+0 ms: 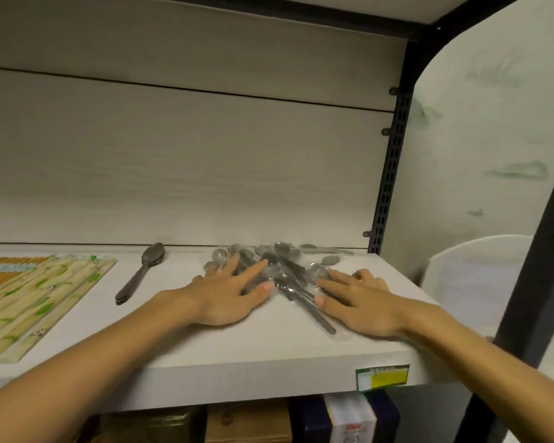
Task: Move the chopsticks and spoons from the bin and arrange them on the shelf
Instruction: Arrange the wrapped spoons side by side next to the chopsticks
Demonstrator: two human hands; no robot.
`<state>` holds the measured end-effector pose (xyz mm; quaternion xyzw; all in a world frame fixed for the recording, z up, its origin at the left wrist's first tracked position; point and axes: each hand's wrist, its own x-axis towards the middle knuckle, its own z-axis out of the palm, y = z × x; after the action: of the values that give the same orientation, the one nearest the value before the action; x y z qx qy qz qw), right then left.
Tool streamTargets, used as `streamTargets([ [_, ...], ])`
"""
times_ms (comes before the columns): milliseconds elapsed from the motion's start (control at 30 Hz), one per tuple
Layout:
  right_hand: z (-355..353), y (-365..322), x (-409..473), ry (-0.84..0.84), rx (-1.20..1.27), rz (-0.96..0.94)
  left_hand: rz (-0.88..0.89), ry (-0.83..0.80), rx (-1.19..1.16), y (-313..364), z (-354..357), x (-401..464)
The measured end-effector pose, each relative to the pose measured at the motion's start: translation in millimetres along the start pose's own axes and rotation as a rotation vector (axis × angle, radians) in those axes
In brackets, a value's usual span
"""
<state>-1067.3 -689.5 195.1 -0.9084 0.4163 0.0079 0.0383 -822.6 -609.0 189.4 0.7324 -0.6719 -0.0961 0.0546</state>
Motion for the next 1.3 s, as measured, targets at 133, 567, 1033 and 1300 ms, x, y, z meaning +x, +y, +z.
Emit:
streamTargets([
  [133, 10, -5, 21, 0.013, 0.023, -0.019, -0.022, -0.011, 0.017, 8, 3, 4],
  [567, 6, -25, 40, -0.028, 0.122, -0.239, -0.011, 0.034, -0.081, -26, -11, -36],
  [1033, -5, -78, 72, -0.123, 0.170, -0.220, 0.034, 0.050, -0.051, -37, -12, -10],
  [1300, -32, -32, 73, 0.580, 0.330, -0.126, 0.076, 0.105, 0.006, -37, -14, 0],
])
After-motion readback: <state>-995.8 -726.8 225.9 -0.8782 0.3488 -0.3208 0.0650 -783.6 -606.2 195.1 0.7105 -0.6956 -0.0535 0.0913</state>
